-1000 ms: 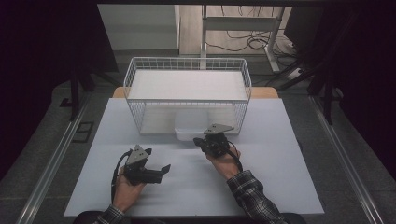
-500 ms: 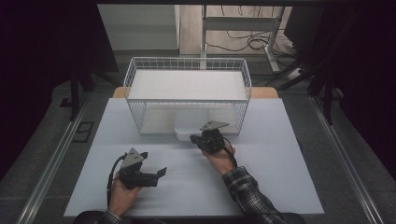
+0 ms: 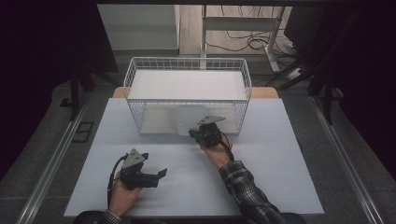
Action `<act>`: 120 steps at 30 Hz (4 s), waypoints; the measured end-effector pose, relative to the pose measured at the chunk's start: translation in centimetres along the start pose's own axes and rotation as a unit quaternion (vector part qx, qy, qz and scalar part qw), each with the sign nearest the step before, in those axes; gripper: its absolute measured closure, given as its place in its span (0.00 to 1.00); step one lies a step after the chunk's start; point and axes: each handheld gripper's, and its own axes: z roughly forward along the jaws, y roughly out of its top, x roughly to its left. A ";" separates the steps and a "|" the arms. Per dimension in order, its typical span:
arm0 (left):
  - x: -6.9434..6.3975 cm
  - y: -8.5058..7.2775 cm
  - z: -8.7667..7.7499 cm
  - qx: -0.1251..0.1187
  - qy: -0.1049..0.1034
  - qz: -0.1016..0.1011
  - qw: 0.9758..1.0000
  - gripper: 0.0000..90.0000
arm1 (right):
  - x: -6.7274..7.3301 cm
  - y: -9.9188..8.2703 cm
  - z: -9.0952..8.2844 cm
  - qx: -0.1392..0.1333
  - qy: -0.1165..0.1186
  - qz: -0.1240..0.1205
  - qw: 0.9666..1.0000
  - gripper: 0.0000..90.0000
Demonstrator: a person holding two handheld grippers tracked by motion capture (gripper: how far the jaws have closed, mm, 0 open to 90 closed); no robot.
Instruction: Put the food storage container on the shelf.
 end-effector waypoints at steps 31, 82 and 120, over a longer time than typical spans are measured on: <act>0.1 -0.1 0.0 0.001 0.001 -0.003 1.000 0.04 | 0.0 0.8 -0.6 -0.006 -0.003 0.000 1.000 0.80; 0.6 -0.1 -0.8 -0.007 -0.018 0.007 1.000 0.06 | 2.2 -3.7 -9.5 0.004 0.002 -0.033 0.999 0.08; 1.5 -1.9 -5.1 -0.009 0.024 0.000 1.000 0.07 | 0.7 -9.7 -18.0 -0.010 -0.089 -0.014 0.996 0.04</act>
